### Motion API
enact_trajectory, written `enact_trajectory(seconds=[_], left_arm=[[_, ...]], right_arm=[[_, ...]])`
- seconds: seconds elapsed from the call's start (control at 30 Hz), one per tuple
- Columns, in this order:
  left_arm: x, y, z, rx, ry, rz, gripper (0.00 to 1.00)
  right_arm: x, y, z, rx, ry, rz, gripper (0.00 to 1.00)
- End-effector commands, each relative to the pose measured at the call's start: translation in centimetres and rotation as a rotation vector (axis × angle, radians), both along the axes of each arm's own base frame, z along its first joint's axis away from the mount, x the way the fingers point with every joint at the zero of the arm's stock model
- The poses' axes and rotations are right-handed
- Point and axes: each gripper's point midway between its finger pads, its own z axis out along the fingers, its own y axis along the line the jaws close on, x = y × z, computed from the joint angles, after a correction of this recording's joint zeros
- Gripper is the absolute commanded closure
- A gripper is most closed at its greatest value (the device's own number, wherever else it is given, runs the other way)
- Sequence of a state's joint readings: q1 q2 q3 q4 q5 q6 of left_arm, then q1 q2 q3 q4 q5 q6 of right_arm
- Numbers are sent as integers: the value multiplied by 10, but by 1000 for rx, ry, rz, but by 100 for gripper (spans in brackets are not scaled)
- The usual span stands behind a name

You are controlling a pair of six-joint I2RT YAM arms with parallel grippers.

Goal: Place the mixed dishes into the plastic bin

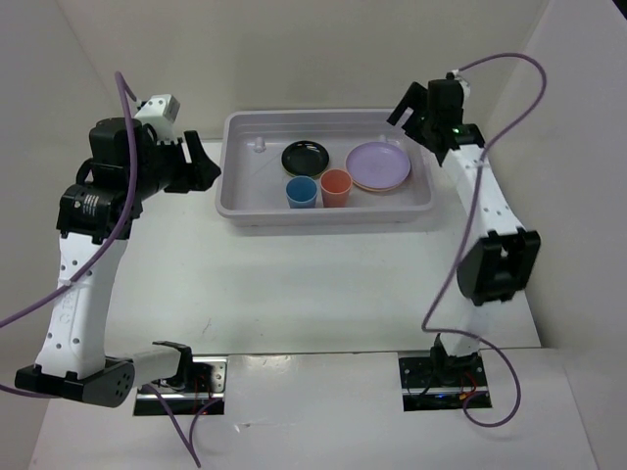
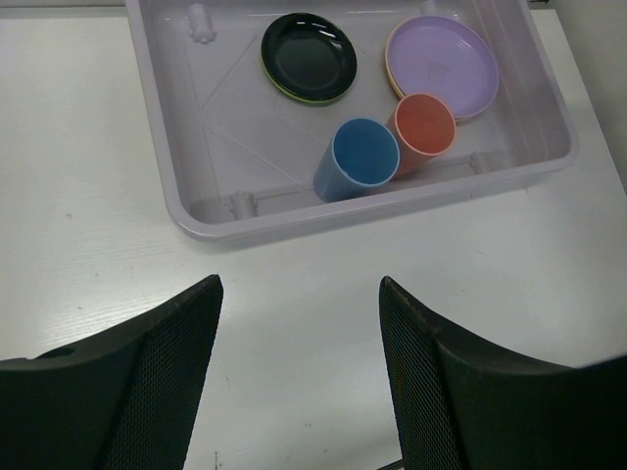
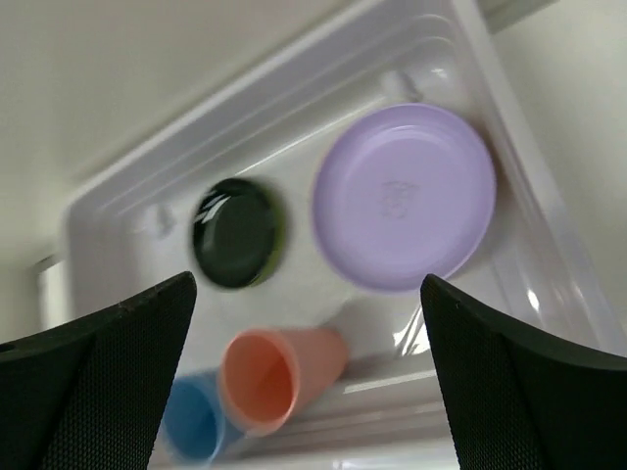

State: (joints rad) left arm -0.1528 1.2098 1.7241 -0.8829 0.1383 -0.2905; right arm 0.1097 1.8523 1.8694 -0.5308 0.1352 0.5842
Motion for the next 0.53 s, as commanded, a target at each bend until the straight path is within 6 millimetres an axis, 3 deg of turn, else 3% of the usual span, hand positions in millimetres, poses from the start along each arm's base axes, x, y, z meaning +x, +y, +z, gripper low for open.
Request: enact_trajectory(seconds=[0.0,0.03,0.07,0.1,0.13,0.17,0.2,0.27,0.4,0.43,0.5], left_arm=[[-7,-2,16,-15,-57,-23,28],[-11,-4,19,-31,-68,-29,28],[-9,-4,16,-31,-68,-29,28],[-11,-6,10,-34,-53,-40,28],[-10,-6,8,-34,-53,-40,28],[-14,-7,12,-46,-60,-45,28],[-13,-7,6,-45,-47,-45,28],[-16,-9,4,-48,-45,-54,26],[-25,-10,8,-72,-58,-56,16],[-25,-10,8,-72,-58,-56,2],[-28,-11,11,-77,-68,-65,0]], right_arm=[[-51,24,79,45,-183,141,0],[-65,37,65,67,-158,225,0],[-84,39,88,78,-218,249,0],[-94,44,79,98,-214,261,0],[-104,49,83,112,-233,295,0],[-122,46,107,111,-308,299,0],[-131,45,102,111,-303,299,0],[-151,40,120,94,-340,297,0],[-172,36,131,59,-386,309,0],[-173,36,131,51,-382,312,0],[-181,34,146,50,-431,312,0]])
